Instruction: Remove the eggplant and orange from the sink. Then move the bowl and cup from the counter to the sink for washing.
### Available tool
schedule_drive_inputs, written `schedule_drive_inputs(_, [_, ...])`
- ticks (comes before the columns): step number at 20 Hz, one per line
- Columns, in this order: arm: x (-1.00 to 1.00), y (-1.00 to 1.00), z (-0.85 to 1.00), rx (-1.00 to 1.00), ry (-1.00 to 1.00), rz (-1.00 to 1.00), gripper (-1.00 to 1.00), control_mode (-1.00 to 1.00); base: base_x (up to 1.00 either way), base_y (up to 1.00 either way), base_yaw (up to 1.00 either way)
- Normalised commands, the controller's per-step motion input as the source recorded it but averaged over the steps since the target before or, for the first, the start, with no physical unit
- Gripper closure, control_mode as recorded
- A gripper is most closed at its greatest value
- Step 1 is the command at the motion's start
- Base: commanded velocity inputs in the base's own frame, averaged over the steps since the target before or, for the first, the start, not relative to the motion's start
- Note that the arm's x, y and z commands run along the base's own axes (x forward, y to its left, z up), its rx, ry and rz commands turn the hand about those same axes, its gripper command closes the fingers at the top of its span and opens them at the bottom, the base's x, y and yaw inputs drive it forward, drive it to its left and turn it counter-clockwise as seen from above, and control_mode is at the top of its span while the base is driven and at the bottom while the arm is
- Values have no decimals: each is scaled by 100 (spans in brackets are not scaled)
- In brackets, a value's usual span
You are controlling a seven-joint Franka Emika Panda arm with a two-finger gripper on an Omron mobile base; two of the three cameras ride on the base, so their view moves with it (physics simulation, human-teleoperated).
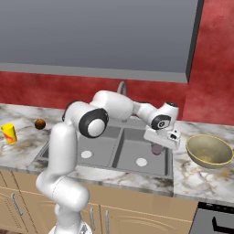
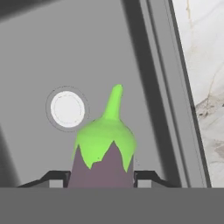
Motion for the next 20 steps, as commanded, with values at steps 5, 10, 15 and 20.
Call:
schedule_drive_inputs(5, [-44, -11, 16, 0, 0, 0, 100, -100, 0, 0, 0])
schedule_drive_inputs(10, [-43, -11, 14, 0, 0, 0, 100, -100, 0, 0, 0])
schedule_drive_inputs(15, [-46, -13, 5, 0, -1, 0, 100, -100, 0, 0, 0])
schedule_drive_inputs(20, [-44, -12, 0, 0, -2, 0, 100, -100, 0, 0, 0])
